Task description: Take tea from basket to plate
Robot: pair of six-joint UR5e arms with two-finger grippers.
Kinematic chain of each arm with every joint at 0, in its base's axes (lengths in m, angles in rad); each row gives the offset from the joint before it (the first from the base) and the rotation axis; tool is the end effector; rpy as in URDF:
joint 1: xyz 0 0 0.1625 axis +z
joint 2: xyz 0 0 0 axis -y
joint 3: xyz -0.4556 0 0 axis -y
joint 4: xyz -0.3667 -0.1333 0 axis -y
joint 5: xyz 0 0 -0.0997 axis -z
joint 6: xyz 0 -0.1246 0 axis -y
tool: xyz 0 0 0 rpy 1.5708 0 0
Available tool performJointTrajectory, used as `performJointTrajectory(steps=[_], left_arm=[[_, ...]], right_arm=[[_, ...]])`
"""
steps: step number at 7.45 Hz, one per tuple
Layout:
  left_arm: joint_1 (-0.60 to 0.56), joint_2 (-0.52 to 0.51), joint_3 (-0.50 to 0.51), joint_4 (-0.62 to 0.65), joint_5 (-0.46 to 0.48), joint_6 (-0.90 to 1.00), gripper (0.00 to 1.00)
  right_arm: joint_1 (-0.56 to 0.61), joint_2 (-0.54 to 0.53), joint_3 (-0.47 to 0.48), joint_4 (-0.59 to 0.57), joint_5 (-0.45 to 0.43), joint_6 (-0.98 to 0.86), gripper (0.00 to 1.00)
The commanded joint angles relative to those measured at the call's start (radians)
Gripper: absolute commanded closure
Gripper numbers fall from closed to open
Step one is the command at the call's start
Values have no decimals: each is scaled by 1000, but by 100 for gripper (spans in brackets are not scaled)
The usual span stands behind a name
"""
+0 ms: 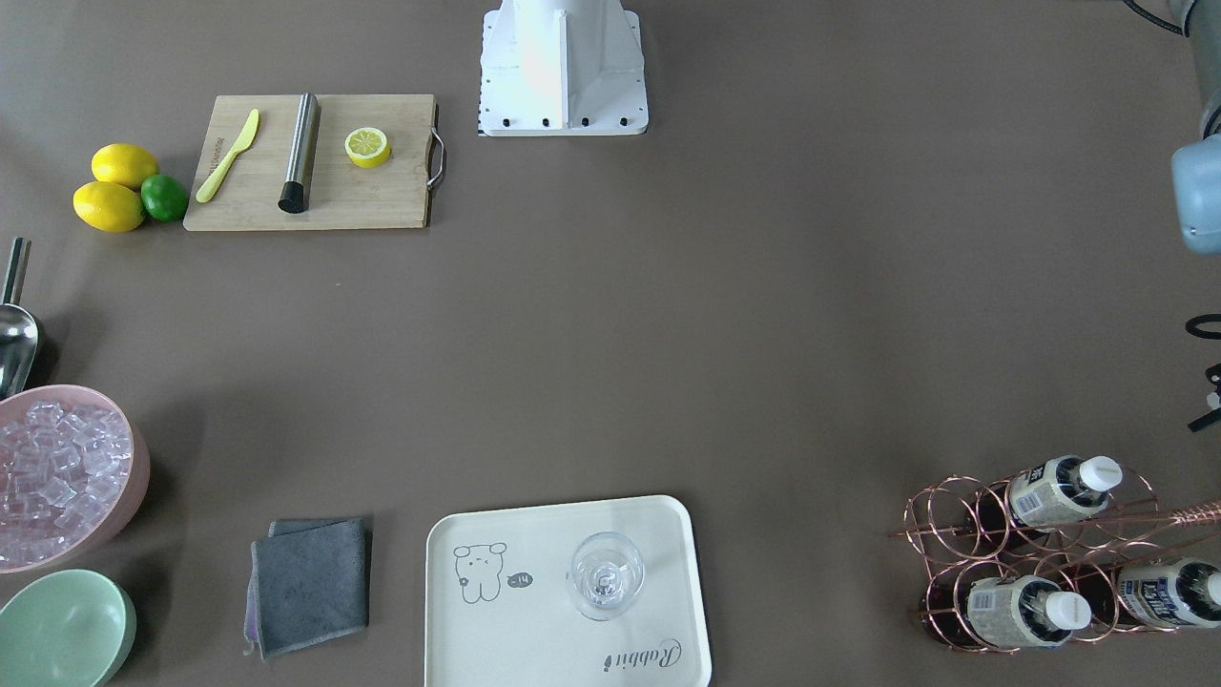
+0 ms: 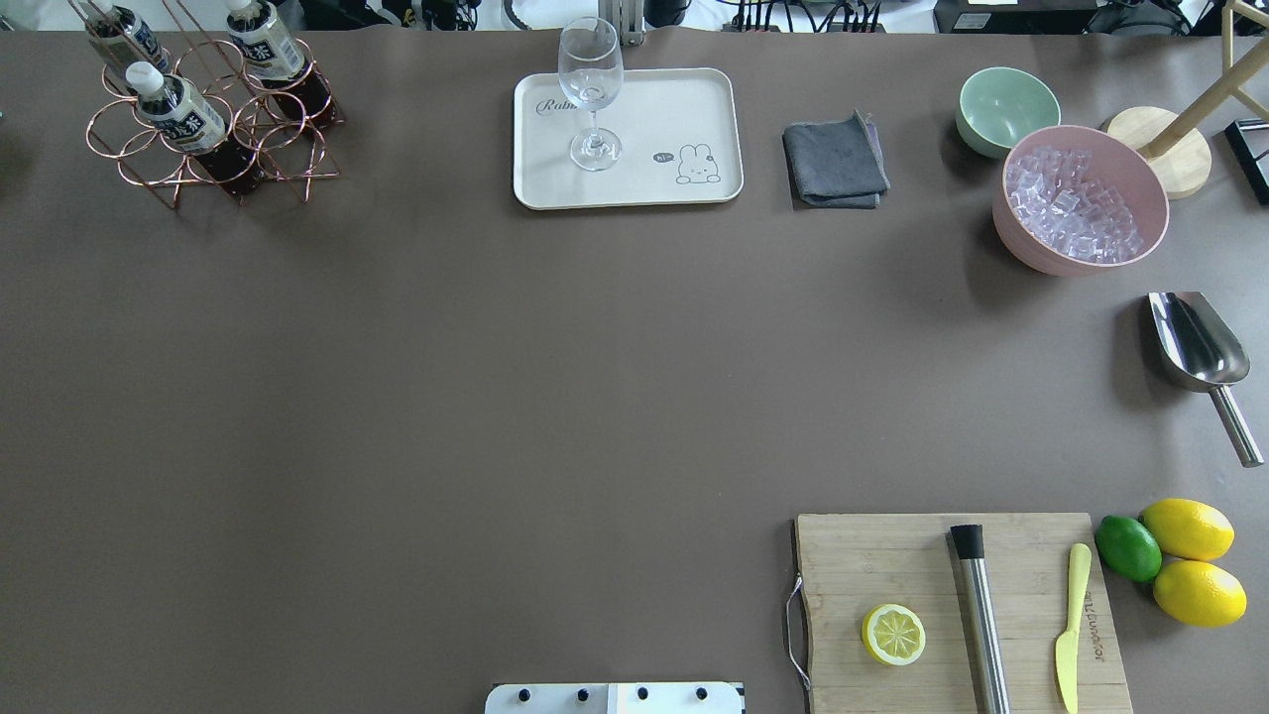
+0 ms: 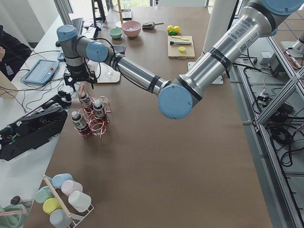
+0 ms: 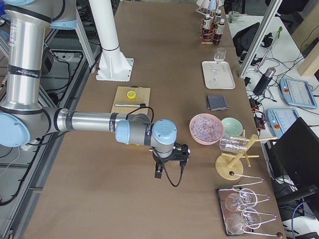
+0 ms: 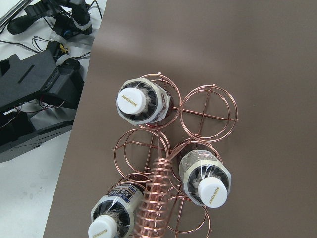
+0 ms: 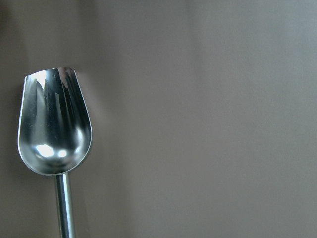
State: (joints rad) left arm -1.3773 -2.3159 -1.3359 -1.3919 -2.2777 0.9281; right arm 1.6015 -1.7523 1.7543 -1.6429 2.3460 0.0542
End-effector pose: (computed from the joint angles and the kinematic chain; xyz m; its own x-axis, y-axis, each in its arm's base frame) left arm 0.0936 -0.7500 0.3755 0.2773 0.9547 -0.1077 -0.6738 0.2732 0.6866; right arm 0.0577 -0.3761 0.7056 0.7097 0.1248 0.6933 -0.0692 0.9918 -0.1078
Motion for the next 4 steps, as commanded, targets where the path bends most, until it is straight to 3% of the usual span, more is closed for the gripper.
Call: performJointTrajectory(steps=[1,4], left_arm=[[11,-4,1,1,-2,47,2],[9,-39,62,-5,4,52,2]], right_arm=[[0,-1,-1,-1,-1,1,0],[1,-1,-1,-1,-1,1,0]])
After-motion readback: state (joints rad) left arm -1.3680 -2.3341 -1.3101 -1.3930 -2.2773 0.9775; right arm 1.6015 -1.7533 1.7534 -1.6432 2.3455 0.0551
